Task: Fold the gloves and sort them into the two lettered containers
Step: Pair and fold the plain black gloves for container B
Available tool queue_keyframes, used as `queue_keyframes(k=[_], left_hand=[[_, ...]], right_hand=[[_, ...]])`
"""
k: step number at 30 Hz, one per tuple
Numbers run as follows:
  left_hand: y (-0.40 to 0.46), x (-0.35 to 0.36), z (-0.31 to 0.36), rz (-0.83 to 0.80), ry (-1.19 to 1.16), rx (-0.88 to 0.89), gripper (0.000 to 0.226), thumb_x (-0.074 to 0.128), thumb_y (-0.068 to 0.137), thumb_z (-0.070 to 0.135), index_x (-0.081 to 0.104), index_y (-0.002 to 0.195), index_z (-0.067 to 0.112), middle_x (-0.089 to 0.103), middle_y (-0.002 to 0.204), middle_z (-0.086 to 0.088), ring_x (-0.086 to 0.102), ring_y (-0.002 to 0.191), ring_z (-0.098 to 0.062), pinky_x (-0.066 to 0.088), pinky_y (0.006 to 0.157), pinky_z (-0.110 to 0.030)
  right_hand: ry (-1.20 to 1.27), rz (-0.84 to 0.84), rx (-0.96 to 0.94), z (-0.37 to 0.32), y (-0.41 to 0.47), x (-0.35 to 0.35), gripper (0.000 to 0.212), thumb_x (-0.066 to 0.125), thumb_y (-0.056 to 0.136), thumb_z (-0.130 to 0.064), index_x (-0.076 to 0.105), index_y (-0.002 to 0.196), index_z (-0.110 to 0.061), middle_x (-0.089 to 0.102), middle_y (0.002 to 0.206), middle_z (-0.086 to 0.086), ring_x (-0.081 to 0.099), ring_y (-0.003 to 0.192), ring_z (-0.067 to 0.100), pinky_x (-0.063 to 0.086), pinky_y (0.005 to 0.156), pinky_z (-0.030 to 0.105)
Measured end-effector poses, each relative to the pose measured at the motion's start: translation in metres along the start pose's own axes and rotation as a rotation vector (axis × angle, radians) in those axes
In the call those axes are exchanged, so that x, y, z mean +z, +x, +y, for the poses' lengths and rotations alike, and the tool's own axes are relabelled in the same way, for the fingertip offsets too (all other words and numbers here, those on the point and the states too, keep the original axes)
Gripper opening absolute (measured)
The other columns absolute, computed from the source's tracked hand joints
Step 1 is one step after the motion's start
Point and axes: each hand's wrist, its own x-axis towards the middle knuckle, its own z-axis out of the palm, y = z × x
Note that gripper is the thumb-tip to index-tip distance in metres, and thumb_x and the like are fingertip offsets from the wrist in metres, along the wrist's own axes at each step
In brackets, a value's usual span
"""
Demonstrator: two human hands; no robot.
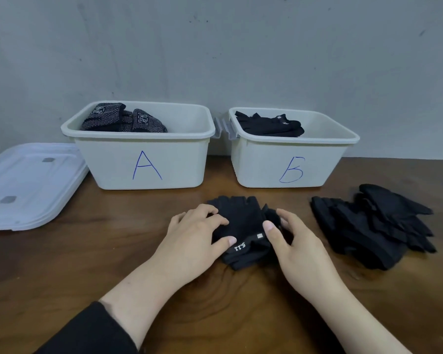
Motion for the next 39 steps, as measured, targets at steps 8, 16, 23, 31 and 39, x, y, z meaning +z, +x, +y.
queue_keyframes(k=[8,16,23,31,39], left_hand=[[-0.002,-0.004,0.005,-0.039,-0.032,0.039,0.055,0.045,0.098,0.056,0.032,0.149,0.041,0.033,0.153,0.022,0.028,0.139,-0.001,0.009,0.122,-0.032],[0.000,-0.018,0.016,0.172,-0.684,-0.236,0.080,0.064,0.090,0.048,0.017,0.155,0.040,0.049,0.139,0.023,0.050,0.119,0.006,0.036,0.093,-0.017],[-0.006,-0.011,0.041,0.031,-1.051,-0.209,0.067,0.062,0.096,0.035,0.025,0.151,0.047,0.071,0.111,0.018,0.064,0.105,0.005,0.045,0.097,-0.023],[-0.002,-0.023,0.032,-0.010,-1.063,-0.104,0.058,0.063,0.095,0.012,0.044,0.138,0.046,0.067,0.119,0.011,0.072,0.094,-0.021,0.060,0.065,-0.039],[0.014,-0.053,0.037,-0.066,-0.933,0.052,0.058,0.068,0.091,0.013,0.049,0.135,0.045,0.070,0.112,0.013,0.071,0.095,-0.015,0.061,0.072,-0.043]], right_hand=[[0.364,-0.026,0.127,-0.022,0.011,0.002,0.070,0.069,0.092,-0.044,0.036,0.153,-0.036,0.053,0.141,-0.010,0.048,0.130,0.006,0.043,0.096,0.020],[0.892,0.093,0.184,-0.025,0.011,0.010,0.061,0.060,0.092,0.004,0.052,0.136,-0.036,0.071,0.119,-0.001,0.073,0.102,0.017,0.060,0.087,0.039],[1.216,0.102,0.123,-0.032,0.011,0.004,0.064,0.049,0.094,0.014,0.053,0.139,-0.032,0.070,0.125,0.010,0.070,0.111,0.029,0.054,0.098,0.053],[1.314,-0.171,0.162,-0.029,0.011,-0.015,0.053,0.066,0.096,-0.017,0.049,0.146,-0.014,0.063,0.139,0.010,0.061,0.128,0.029,0.047,0.108,0.053],[0.794,-0.189,0.103,-0.053,0.019,-0.070,0.030,0.065,0.092,0.000,0.071,0.118,-0.014,0.075,0.115,0.014,0.073,0.104,0.032,0.055,0.097,0.053]])
